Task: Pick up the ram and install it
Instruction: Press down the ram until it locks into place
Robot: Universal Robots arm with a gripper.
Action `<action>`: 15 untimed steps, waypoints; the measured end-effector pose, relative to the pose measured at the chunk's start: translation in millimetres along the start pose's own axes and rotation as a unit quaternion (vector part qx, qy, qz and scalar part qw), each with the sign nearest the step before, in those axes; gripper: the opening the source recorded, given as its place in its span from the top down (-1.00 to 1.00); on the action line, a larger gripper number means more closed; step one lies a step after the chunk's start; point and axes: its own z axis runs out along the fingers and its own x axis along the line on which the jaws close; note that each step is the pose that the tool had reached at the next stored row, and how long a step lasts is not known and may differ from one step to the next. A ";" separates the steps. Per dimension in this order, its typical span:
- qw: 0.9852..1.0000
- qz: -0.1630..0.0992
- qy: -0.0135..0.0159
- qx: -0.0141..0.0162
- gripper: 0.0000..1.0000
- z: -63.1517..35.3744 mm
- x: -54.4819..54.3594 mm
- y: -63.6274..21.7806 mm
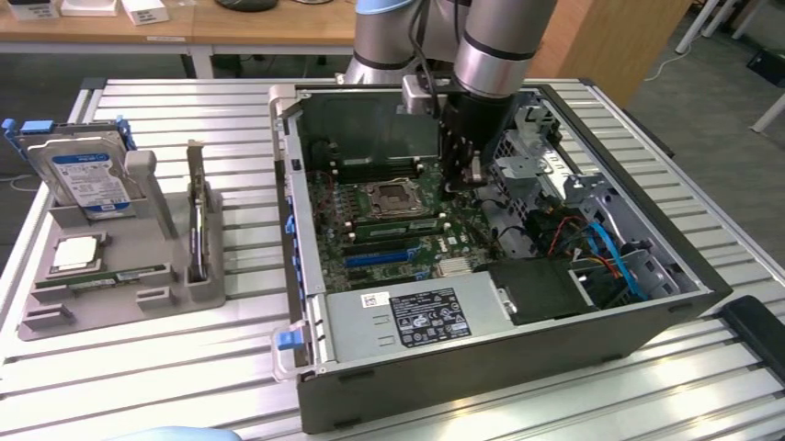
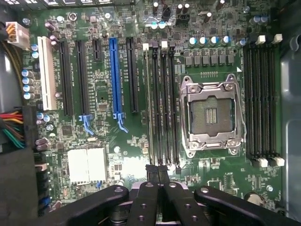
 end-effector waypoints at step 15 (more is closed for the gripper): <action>1.000 0.000 0.000 0.000 0.80 26.7 -0.1 -0.5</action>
